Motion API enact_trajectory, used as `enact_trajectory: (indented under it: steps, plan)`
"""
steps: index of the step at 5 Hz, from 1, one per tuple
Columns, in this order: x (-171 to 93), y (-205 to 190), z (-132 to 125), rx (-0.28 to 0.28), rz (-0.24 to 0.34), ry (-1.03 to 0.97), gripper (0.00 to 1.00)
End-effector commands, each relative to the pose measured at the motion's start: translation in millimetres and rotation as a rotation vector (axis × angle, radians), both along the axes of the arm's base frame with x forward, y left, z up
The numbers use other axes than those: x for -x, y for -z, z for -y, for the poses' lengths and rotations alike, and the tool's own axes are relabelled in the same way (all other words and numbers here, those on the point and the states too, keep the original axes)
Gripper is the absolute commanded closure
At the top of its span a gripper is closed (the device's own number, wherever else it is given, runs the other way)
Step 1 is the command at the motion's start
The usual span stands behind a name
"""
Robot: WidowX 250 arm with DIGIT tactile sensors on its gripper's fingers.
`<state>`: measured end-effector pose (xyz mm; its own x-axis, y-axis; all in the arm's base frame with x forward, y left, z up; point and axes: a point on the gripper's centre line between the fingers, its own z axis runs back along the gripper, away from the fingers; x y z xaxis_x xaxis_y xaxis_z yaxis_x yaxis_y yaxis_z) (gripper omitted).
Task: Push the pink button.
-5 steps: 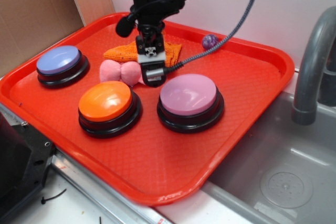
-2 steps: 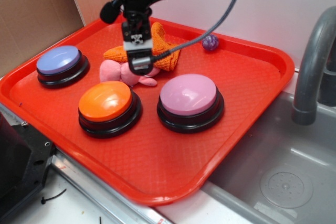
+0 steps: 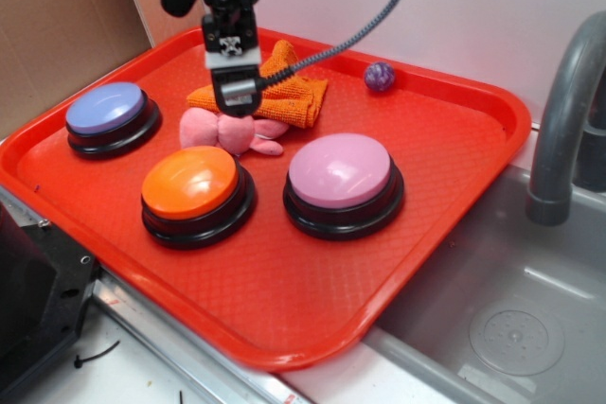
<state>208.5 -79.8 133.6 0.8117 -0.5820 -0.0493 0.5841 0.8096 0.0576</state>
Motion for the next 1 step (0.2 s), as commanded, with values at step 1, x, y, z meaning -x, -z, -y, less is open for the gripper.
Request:
enact_trajectory:
  steps: [1]
  plan:
    - [9.7,-41.1,3.5,0.013,0.146,-0.052,0.00]
